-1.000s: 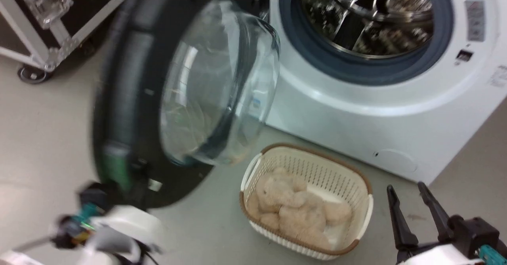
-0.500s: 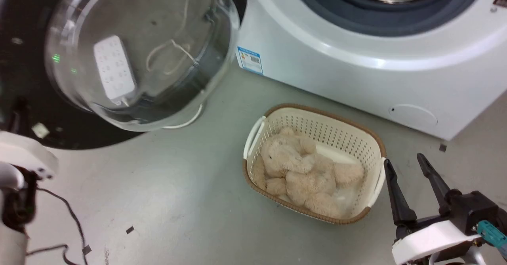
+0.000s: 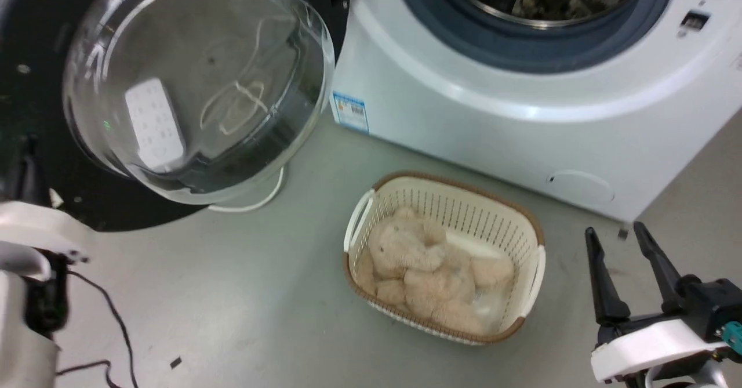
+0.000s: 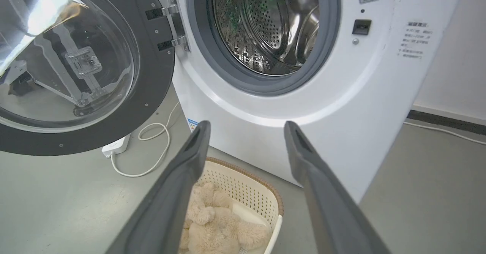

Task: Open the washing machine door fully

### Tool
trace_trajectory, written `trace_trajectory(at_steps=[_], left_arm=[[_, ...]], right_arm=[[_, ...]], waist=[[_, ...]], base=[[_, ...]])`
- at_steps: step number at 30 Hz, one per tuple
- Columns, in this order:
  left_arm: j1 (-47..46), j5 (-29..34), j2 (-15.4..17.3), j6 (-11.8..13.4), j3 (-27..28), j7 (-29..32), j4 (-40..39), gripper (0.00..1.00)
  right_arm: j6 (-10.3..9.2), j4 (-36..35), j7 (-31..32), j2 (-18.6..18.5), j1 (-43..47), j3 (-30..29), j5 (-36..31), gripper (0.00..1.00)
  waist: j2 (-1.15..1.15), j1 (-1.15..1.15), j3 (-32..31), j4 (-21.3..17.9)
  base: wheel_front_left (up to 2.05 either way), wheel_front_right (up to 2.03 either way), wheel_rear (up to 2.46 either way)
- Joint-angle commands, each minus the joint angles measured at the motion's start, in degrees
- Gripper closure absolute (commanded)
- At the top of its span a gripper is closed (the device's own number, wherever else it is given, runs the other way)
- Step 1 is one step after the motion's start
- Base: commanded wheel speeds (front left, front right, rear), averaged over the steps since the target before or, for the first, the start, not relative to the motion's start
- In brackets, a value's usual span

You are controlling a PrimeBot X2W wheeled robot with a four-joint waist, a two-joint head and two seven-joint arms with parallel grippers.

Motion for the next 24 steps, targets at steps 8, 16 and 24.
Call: trace_trajectory(at_steps=[8, 16, 24], left_arm=[[7.61, 2.13, -4.01, -0.1, -4.23, -2.13, -11.95, 1.0], [18.19, 1.94, -7.65, 3.45, -7.01, 0.13, -25.84, 1.0], [27.57, 3.86, -9.9, 6.51, -10.6, 0.4, -31.71, 1.0]], right_arm=[[0.03, 1.77, -2.94, 0.59, 3.04, -3.43, -0.63, 0.0], [0.03, -0.75, -3.35, 0.67, 5.24, -3.6, -2.47, 0.0], [0.03, -1.28, -2.93, 0.68, 7.5, -2.65, -1.41, 0.0]], waist=[[0.0, 0.0, -11.2, -2.4], [0.0, 0.0, -14.93, -7.43], [0.0, 0.0, -15.99, -12.62]], base=[[0.0, 0.0, 0.0], [0.0, 0.0, 0.0], [0.0, 0.0, 0.0]])
